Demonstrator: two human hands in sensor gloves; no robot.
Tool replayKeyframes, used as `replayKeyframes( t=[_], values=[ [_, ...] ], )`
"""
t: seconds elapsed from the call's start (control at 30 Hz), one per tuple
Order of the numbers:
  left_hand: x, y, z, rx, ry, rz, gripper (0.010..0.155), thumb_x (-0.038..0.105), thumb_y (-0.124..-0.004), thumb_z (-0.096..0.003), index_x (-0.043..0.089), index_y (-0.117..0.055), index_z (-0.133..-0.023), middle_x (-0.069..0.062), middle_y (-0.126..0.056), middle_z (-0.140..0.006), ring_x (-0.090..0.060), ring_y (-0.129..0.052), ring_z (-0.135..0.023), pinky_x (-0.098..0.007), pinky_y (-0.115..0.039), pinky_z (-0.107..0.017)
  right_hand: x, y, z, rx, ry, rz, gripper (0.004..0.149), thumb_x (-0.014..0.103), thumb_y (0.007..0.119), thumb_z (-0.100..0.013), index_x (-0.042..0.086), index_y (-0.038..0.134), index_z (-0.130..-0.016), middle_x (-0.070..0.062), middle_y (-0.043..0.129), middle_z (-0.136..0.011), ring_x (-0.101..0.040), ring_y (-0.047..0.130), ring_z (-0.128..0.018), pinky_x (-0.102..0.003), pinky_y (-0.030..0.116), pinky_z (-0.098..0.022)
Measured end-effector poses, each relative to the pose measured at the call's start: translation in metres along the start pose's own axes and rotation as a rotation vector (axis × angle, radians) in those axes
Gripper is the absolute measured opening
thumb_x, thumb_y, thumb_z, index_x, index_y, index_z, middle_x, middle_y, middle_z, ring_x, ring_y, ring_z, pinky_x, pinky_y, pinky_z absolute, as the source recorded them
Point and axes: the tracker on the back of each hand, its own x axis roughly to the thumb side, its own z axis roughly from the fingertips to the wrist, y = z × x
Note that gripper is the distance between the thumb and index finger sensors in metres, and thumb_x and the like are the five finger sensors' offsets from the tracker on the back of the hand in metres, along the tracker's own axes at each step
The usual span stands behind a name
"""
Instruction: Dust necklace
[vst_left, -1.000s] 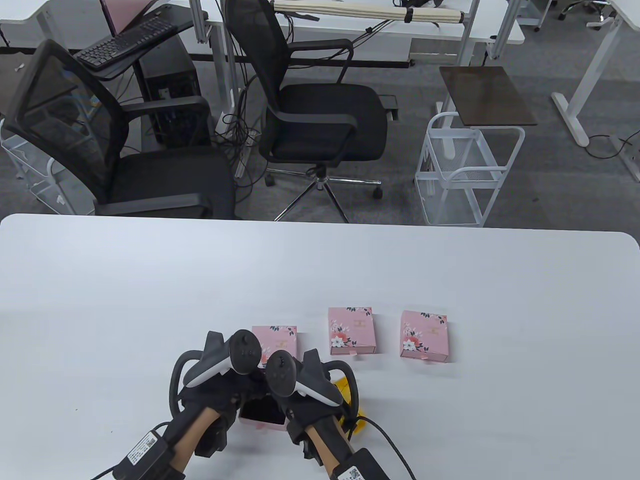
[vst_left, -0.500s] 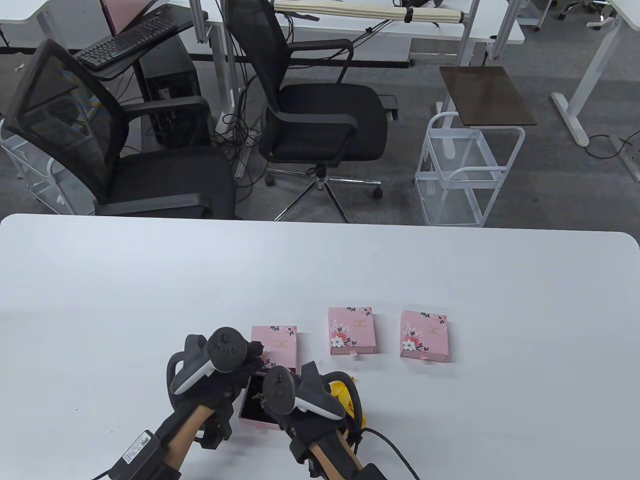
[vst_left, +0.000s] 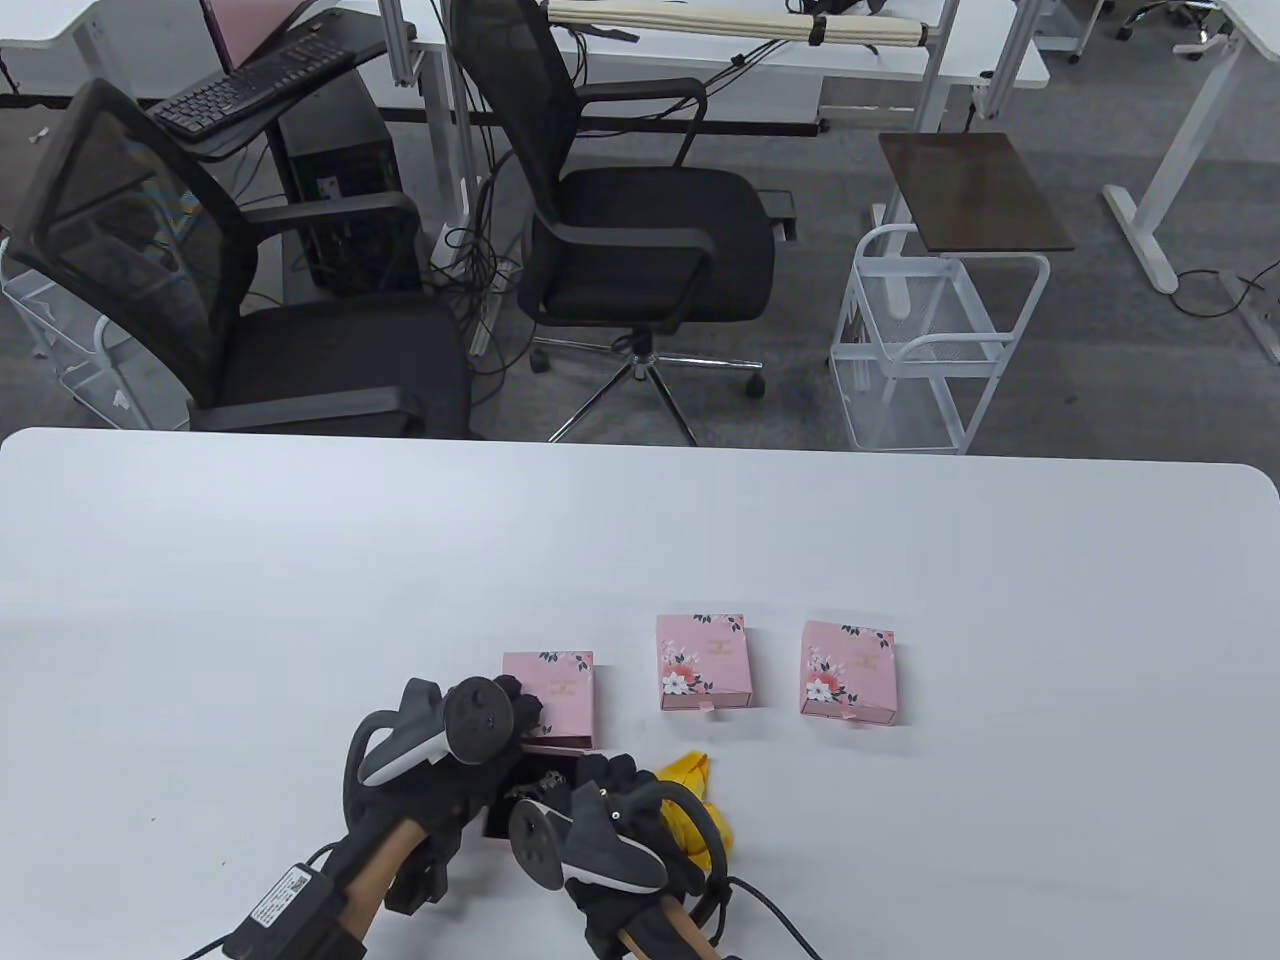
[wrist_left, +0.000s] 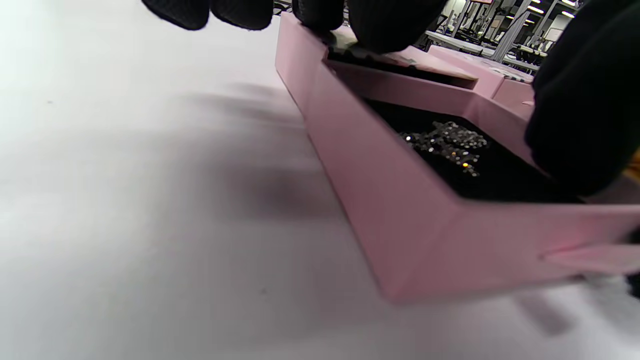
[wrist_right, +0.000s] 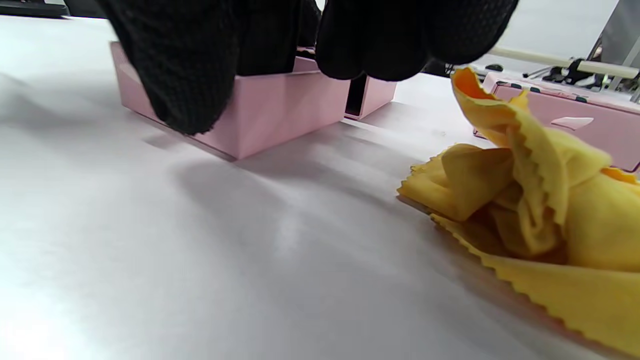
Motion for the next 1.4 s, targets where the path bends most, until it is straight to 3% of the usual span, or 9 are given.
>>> replayKeyframes(
  t=[0.2,0.9,1.03,1.13,1.4],
  values=[
    [-0.006,0.001,-0.002,-0.019,-0.008,0.057,0.053,0.034,-0.065,-0.0625,0.037,-0.049,-0.113,0.008,-0.037,-0.126,-0.035,-0.043,-0.111,-0.059,-0.049,-0.079,-0.004,0.004,-0.002,-0.086,0.013,0.022,0.043,0.037,0.088,-0.057,0.02,0.073,-0.094,-0.028,0.062,-0.104,-0.05,0.068,-0.083,-0.057,0.064,-0.064],
    [-0.012,0.003,-0.002,-0.028,-0.009,0.112,0.051,0.034,-0.064,-0.0625,0.039,-0.051,-0.112,0.01,-0.037,-0.125,-0.034,-0.046,-0.11,-0.058,-0.052,-0.078,-0.007,-0.004,-0.001,-0.13,0.079,0.021,0.044,0.041,0.089,-0.056,0.014,0.079,-0.088,-0.022,0.08,-0.09,-0.043,0.082,-0.071,-0.054,0.072,-0.058],
    [-0.017,0.003,-0.003,-0.028,-0.024,0.177,0.051,0.033,-0.065,-0.0622,0.038,-0.054,-0.111,0.011,-0.038,-0.125,-0.032,-0.047,-0.11,-0.057,-0.053,-0.078,-0.005,0.0,-0.005,-0.169,0.1,0.026,0.045,0.041,0.089,-0.056,0.015,0.077,-0.09,-0.021,0.079,-0.092,-0.043,0.081,-0.073,-0.054,0.071,-0.059],
    [-0.02,0.002,-0.004,-0.035,-0.033,0.212,0.05,0.033,-0.065,-0.0621,0.038,-0.054,-0.111,0.012,-0.038,-0.125,-0.031,-0.047,-0.11,-0.057,-0.053,-0.077,-0.005,0.001,-0.01,-0.226,0.116,0.012,0.062,0.043,0.09,-0.054,0.01,0.066,-0.102,-0.028,0.064,-0.104,-0.048,0.073,-0.081,-0.056,0.067,-0.062],
    [-0.023,0.002,-0.003,-0.032,-0.042,0.233,0.05,0.033,-0.065,-0.062,0.038,-0.055,-0.111,0.013,-0.038,-0.124,-0.03,-0.049,-0.109,-0.056,-0.054,-0.077,-0.004,-0.002,-0.034,-0.205,0.164,-0.008,0.073,0.044,0.089,-0.055,0.008,0.058,-0.11,-0.031,0.057,-0.108,-0.053,0.068,-0.086,-0.059,0.064,-0.064]
  ],
)
